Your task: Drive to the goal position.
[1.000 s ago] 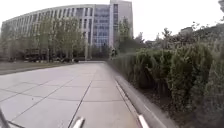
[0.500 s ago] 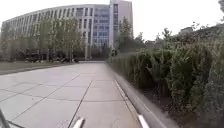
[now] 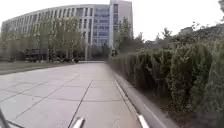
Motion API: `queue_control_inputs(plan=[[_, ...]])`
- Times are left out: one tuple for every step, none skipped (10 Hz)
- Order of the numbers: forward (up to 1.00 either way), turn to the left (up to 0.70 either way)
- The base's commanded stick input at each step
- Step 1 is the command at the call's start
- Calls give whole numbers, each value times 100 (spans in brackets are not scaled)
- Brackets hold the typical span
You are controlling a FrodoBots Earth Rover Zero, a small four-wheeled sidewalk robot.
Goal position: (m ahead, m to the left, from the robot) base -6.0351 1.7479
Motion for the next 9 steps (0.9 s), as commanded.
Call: queue_control_inputs(plan=[[4,0],[4,0],[4,0],[4,0],[4,0],[4,0],[4,0],[4,0],[4,0]])
